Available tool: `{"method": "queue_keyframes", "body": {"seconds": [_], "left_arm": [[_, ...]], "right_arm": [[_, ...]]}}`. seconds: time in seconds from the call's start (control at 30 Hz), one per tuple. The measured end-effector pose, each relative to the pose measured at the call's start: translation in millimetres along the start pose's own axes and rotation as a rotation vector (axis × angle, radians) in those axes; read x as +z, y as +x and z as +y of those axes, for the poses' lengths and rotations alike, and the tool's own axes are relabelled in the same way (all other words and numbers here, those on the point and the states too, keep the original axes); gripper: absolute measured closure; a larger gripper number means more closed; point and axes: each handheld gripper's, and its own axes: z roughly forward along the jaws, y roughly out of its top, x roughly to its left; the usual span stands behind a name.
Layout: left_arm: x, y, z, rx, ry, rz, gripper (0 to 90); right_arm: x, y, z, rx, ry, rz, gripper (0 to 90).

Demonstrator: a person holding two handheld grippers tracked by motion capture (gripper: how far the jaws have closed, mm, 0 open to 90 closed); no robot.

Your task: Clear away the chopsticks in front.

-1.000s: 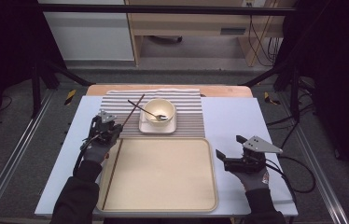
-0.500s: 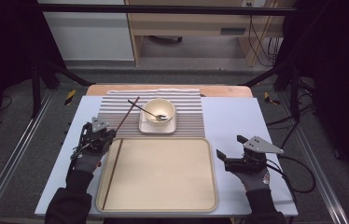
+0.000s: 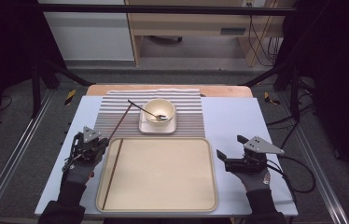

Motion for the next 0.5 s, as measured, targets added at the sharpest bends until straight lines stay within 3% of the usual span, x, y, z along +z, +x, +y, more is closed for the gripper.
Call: {"method": "queue_keyframes", "body": {"seconds": [0.5], "left_arm": [[-28.6,-16.4,-22.1,-0.04,-0.02,0.001,85.3]], "right_arm": [[0.4,0.4,-0.3,-0.003,-0.001,0.0,5.9]]}}
